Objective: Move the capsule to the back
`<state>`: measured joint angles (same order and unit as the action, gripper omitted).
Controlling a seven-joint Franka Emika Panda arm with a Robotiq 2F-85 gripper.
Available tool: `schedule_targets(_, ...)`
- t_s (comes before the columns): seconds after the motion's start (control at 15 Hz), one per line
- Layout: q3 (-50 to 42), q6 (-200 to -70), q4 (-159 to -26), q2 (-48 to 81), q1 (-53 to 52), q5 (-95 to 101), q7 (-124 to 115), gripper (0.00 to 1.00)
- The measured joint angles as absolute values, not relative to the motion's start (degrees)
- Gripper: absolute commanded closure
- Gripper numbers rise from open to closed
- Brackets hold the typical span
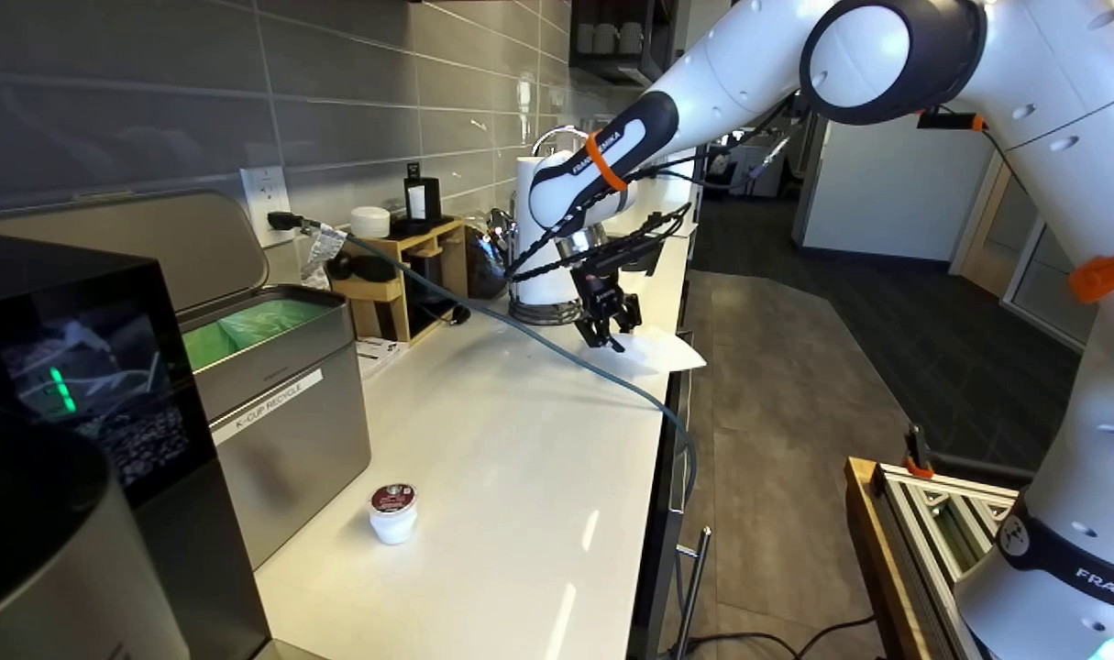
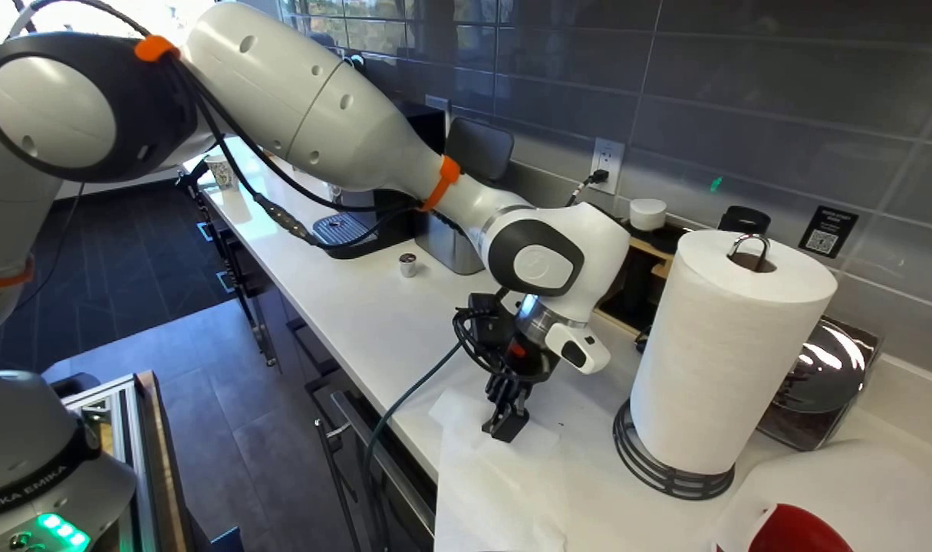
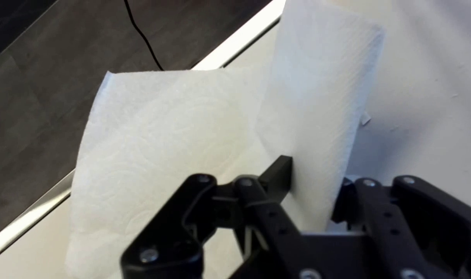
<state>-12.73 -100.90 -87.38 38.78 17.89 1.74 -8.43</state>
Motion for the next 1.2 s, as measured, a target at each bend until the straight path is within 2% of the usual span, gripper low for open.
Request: schedule_targets(1.2, -7.42, -102.42, -84.5, 39.39, 19.99, -18.1, -0.85, 0.97)
